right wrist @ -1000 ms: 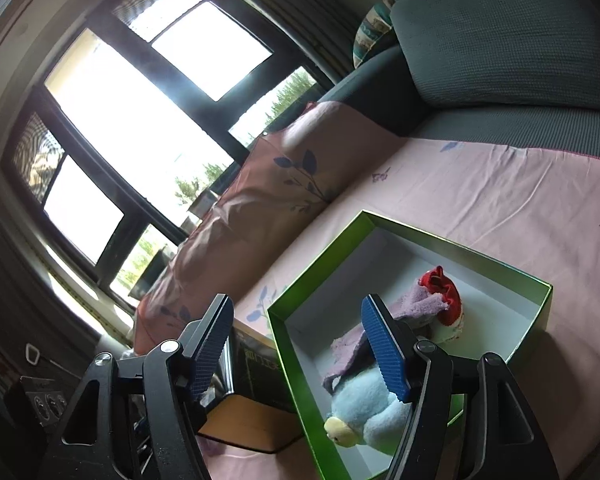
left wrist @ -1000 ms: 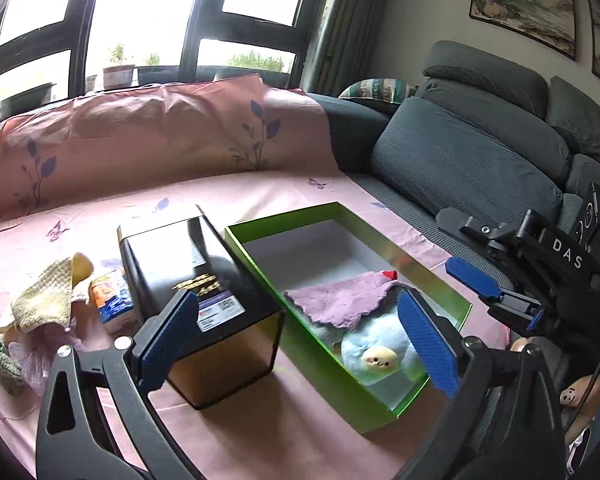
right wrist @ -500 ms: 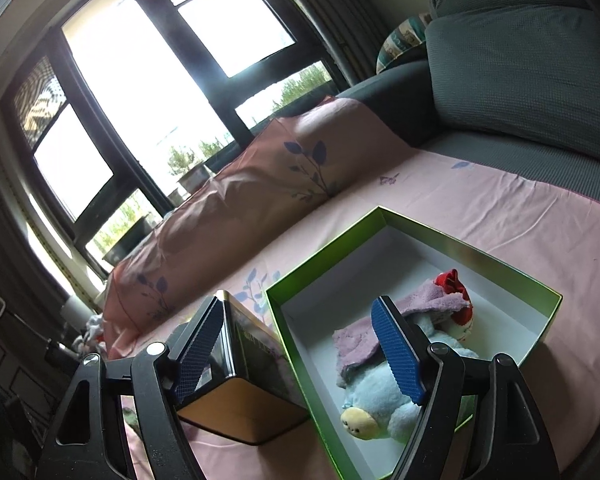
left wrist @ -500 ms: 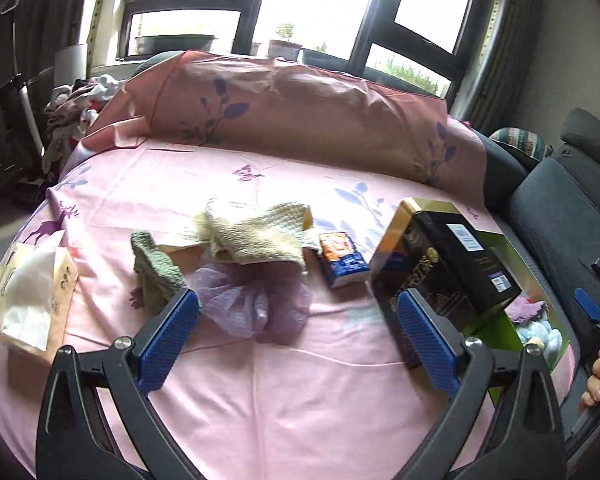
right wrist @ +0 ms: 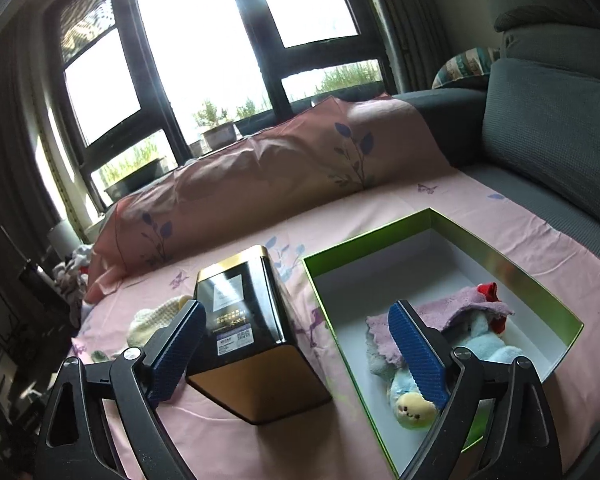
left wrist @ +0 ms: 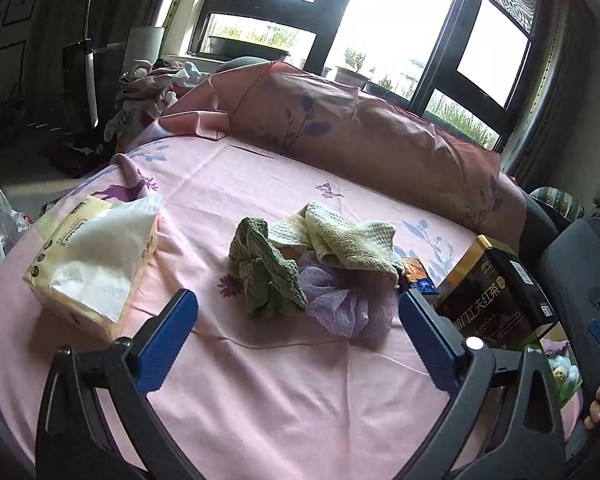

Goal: Organize soft objects
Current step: 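Move the right tool back to the green knitted sock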

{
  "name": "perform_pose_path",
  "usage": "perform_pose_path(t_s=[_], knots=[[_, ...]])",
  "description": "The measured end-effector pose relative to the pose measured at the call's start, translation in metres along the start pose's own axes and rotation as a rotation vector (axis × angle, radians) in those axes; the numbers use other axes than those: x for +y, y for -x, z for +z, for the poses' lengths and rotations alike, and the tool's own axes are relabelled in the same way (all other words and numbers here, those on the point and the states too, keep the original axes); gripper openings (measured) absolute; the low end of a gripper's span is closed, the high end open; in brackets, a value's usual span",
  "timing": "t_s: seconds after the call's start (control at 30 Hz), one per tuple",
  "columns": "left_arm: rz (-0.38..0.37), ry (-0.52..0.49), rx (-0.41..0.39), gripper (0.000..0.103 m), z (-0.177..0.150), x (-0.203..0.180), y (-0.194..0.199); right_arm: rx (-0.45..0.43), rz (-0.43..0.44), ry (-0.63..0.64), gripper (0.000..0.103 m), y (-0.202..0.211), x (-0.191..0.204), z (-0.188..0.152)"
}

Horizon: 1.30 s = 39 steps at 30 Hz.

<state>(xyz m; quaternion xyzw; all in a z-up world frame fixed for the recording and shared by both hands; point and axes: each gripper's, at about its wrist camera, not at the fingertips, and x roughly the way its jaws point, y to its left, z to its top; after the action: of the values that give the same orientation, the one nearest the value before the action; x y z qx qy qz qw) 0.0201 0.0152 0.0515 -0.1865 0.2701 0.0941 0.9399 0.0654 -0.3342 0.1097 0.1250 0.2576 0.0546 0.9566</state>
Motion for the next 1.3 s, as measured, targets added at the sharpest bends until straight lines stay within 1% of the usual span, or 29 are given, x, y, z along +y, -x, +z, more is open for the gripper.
perform_pose_path(t_s=[0.03, 0.1, 0.17, 0.27, 0.37, 0.47, 0.5, 0.57, 0.6, 0.63, 0.67, 0.73, 0.8, 0.83, 0.87, 0.9, 0.97, 1.0, 1.03, 1.07, 1.13, 1.2, 1.23, 1.27, 1.3], knots=[[0.006, 0.008, 0.007, 0.1, 0.001, 0.004, 0.0, -0.006, -0.006, 0.024, 0.093, 0.001, 0.007, -0.001], [-0.004, 0.021, 0.025, 0.1, 0.003, 0.012, 0.0, -0.021, -0.009, 0.055, 0.093, 0.003, 0.02, -0.002], [-0.024, 0.024, 0.025, 0.1, 0.005, 0.018, 0.002, -0.025, 0.011, 0.075, 0.093, 0.005, 0.033, -0.004], [-0.023, 0.046, 0.014, 0.1, 0.007, 0.027, 0.005, -0.023, 0.049, 0.107, 0.093, 0.005, 0.052, -0.007], [-0.044, 0.074, 0.034, 0.1, 0.009, 0.035, 0.004, -0.024, 0.073, 0.132, 0.093, 0.005, 0.073, -0.01], [-0.072, 0.091, 0.034, 0.099, 0.011, 0.042, 0.009, 0.003, 0.153, 0.12, 0.093, 0.004, 0.092, -0.013], [-0.081, 0.096, 0.031, 0.099, 0.012, 0.044, 0.01, 0.035, 0.185, 0.101, 0.093, 0.0, 0.098, -0.014], [-0.094, 0.106, 0.035, 0.099, 0.014, 0.047, 0.01, 0.136, 0.224, 0.052, 0.093, -0.012, 0.112, -0.013], [-0.1, 0.108, 0.042, 0.099, 0.014, 0.049, 0.01, 0.169, 0.259, 0.039, 0.093, -0.018, 0.12, -0.014], [-0.103, 0.106, 0.053, 0.099, 0.014, 0.049, 0.008, 0.195, 0.296, 0.038, 0.093, -0.024, 0.129, -0.015], [-0.106, 0.101, 0.068, 0.096, 0.015, 0.05, 0.007, 0.227, 0.315, 0.049, 0.093, -0.031, 0.139, -0.017], [-0.107, 0.09, 0.096, 0.092, 0.015, 0.051, 0.005, 0.291, 0.299, 0.082, 0.093, -0.047, 0.162, -0.021], [-0.1, 0.09, 0.11, 0.08, 0.016, 0.054, 0.004, 0.336, 0.303, 0.138, 0.093, -0.065, 0.186, -0.026], [-0.1, 0.094, 0.116, 0.077, 0.017, 0.057, 0.005, 0.36, 0.317, 0.161, 0.093, -0.076, 0.197, -0.029], [-0.102, 0.103, 0.125, 0.069, 0.017, 0.061, 0.005, 0.396, 0.338, 0.181, 0.093, -0.089, 0.207, -0.033], [-0.107, 0.114, 0.134, 0.064, 0.017, 0.065, 0.006, 0.435, 0.361, 0.195, 0.092, -0.101, 0.217, -0.038], [-0.121, 0.136, 0.145, 0.059, 0.019, 0.072, 0.008, 0.51, 0.416, 0.216, 0.081, -0.124, 0.235, -0.049], [-0.128, 0.14, 0.146, 0.059, 0.019, 0.075, 0.009, 0.545, 0.432, 0.229, 0.079, -0.134, 0.243, -0.057], [-0.137, 0.143, 0.142, 0.059, 0.02, 0.077, 0.01, 0.575, 0.432, 0.24, 0.077, -0.145, 0.251, -0.064], [-0.145, 0.148, 0.138, 0.059, 0.021, 0.08, 0.012, 0.597, 0.423, 0.255, 0.072, -0.154, 0.258, -0.071], [-0.155, 0.163, 0.136, 0.059, 0.022, 0.083, 0.013, 0.616, 0.403, 0.307, 0.065, -0.167, 0.272, -0.086], [-0.161, 0.177, 0.14, 0.059, 0.024, 0.086, 0.013, 0.608, 0.382, 0.367, 0.06, -0.177, 0.282, -0.099], [-0.162, 0.183, 0.144, 0.059, 0.023, 0.088, 0.012, 0.592, 0.368, 0.382, 0.048, -0.181, 0.283, -0.104], [-0.164, 0.19, 0.147, 0.059, 0.024, 0.089, 0.012, 0.588, 0.353, 0.385, 0.033, -0.185, 0.282, -0.108], [-0.164, 0.196, 0.15, 0.059, 0.024, 0.091, 0.012, 0.601, 0.343, 0.384, 0.026, -0.19, 0.28, -0.112]])
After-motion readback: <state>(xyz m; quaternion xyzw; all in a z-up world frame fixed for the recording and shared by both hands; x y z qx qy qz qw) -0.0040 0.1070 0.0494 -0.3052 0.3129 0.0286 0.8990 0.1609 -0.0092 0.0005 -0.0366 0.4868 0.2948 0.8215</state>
